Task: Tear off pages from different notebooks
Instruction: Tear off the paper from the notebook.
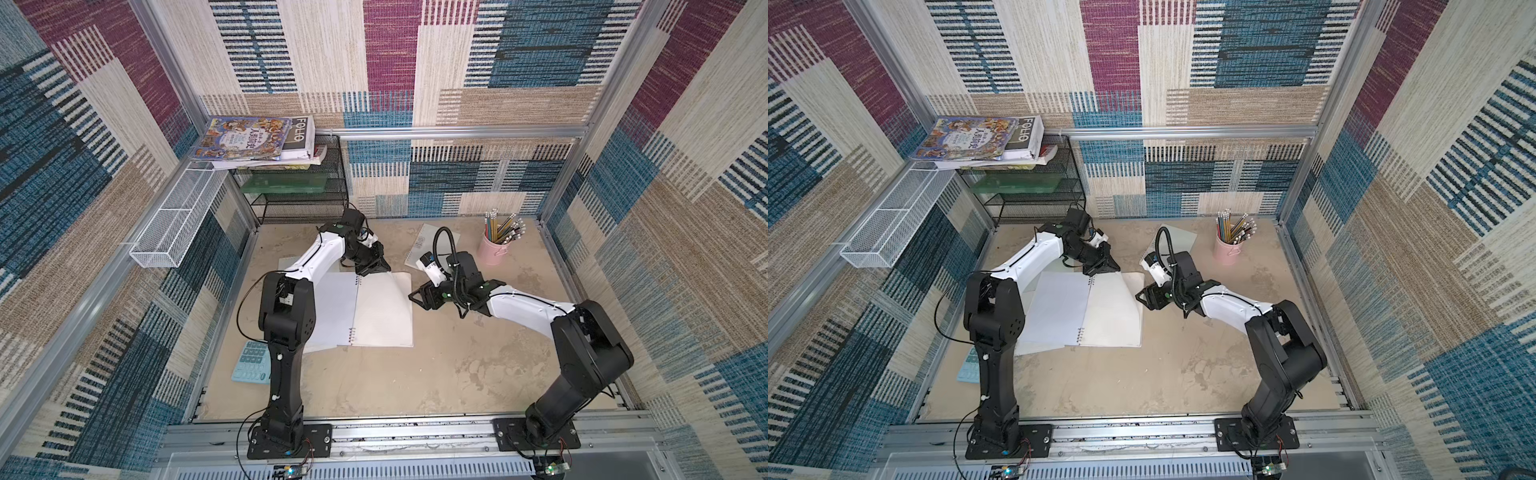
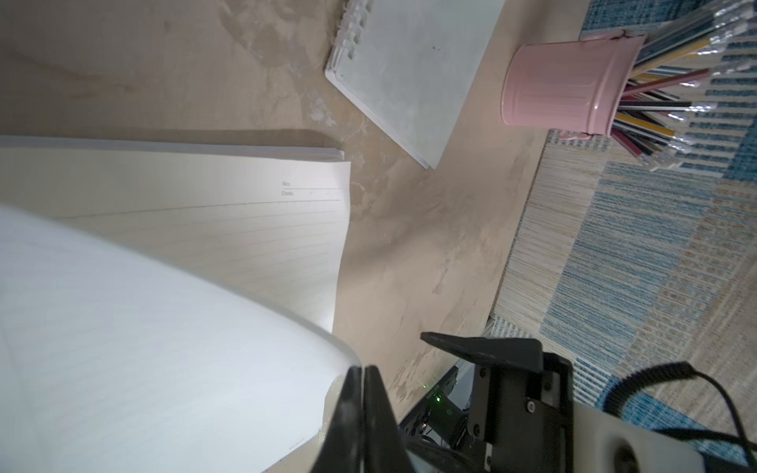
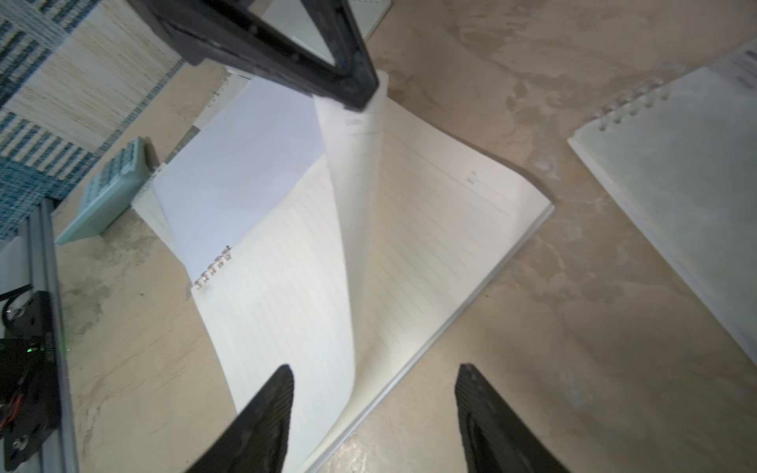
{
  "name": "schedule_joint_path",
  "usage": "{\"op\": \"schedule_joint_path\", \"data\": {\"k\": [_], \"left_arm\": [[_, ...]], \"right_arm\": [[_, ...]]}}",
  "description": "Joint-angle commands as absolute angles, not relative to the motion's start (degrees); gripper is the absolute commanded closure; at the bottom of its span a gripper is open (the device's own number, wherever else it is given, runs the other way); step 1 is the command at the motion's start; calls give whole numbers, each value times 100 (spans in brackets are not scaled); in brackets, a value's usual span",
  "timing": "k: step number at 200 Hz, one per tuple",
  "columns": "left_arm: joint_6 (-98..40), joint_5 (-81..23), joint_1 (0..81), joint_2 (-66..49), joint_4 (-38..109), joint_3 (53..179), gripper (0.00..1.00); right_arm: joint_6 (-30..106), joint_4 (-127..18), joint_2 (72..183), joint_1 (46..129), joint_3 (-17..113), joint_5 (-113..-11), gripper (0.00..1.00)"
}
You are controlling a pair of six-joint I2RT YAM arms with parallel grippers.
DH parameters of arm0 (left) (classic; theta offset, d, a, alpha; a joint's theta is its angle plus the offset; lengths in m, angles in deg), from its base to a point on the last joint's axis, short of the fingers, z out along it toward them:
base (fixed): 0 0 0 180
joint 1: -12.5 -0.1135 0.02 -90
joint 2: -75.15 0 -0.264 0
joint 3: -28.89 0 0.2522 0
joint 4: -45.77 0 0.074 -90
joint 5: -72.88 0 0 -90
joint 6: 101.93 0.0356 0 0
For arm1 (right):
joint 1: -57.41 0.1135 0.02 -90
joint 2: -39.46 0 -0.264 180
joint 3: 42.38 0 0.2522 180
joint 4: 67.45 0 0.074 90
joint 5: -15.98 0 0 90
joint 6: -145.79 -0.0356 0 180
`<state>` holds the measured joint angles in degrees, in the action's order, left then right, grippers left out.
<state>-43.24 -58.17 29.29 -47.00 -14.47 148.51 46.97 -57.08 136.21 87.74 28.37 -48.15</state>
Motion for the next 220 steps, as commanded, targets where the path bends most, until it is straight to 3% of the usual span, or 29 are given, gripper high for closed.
{"op": "schedule_joint_path", "data": {"k": [1, 76, 94, 119, 128, 147, 154, 157, 189, 220], "left_arm": [[-4107, -6541, 2923, -4611, -1073, 14650, 100], [-4198, -7260, 2765, -4384, -530, 14076, 100], [-4209, -7263, 2723, -4364, -536, 14035, 98], [-4378, -7157, 2528, -4172, -428, 13802, 79], [-4497, -7062, 2399, -3987, -266, 13570, 67], [-4669, -6638, 2023, -3456, -59, 12999, 31], [-4734, -6425, 1870, -3262, -18, 12763, 7], [-4767, -6331, 1805, -3202, -5, 12671, 2], [-4752, -4380, 1286, -2594, -857, 12195, 1], [-4744, -3860, 1023, -2646, -1208, 12008, 1]], "right_arm": [[4454, -6015, 13953, 8787, 2993, -3967, 36], [4498, -6030, 14731, 9072, 3623, -4213, 49], [4446, -6037, 14765, 9153, 3692, -4479, 66], [4398, -5893, 14824, 9195, 3817, -4774, 86], [4347, -5898, 14812, 9146, 3808, -4762, 91], [4327, -5681, 14729, 9047, 3849, -4723, 100], [4363, -5504, 14683, 9041, 3929, -4751, 100], [4384, -5431, 14646, 9041, 3962, -4763, 100], [4796, -4792, 14309, 9190, 4316, -4811, 100], [4913, -4523, 14152, 9118, 4457, -4682, 100]]}}
